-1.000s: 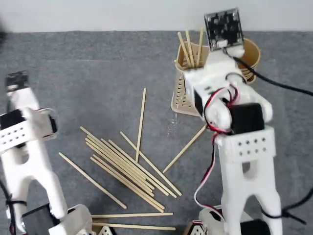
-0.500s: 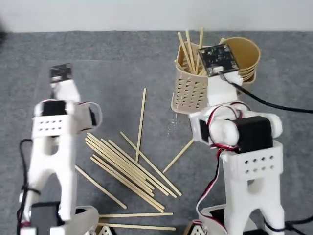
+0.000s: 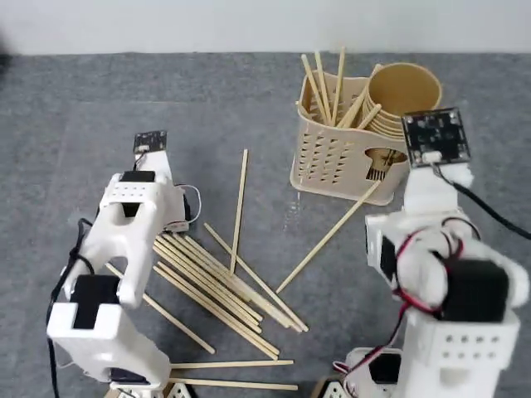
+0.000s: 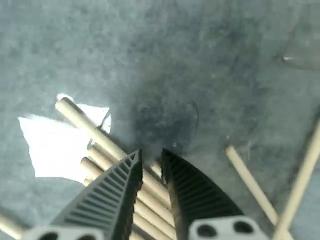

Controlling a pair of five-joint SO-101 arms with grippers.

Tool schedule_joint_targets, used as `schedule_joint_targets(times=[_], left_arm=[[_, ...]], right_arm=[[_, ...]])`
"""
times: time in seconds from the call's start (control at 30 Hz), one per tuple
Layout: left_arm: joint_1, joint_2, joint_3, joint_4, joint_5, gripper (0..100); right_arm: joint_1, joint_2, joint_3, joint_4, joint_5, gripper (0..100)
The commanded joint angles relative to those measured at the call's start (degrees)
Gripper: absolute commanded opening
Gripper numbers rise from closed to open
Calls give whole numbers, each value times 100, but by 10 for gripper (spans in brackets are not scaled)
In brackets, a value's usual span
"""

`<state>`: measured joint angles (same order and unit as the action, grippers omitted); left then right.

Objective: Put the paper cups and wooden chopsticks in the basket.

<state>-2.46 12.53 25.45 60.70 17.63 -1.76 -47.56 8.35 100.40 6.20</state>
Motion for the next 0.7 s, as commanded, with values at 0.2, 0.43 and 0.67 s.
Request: schedule_joint_targets(times=[0.2, 0.43, 0.67], left_arm=[[-44, 202, -435, 484, 70, 66], [9, -413, -945, 1424, 70, 67], [9, -1037, -585, 1749, 88, 169]], right_arm=[[66, -259, 26, 154, 70, 15], [84, -295, 70, 154, 70, 15], [57, -295, 70, 154, 35, 15]])
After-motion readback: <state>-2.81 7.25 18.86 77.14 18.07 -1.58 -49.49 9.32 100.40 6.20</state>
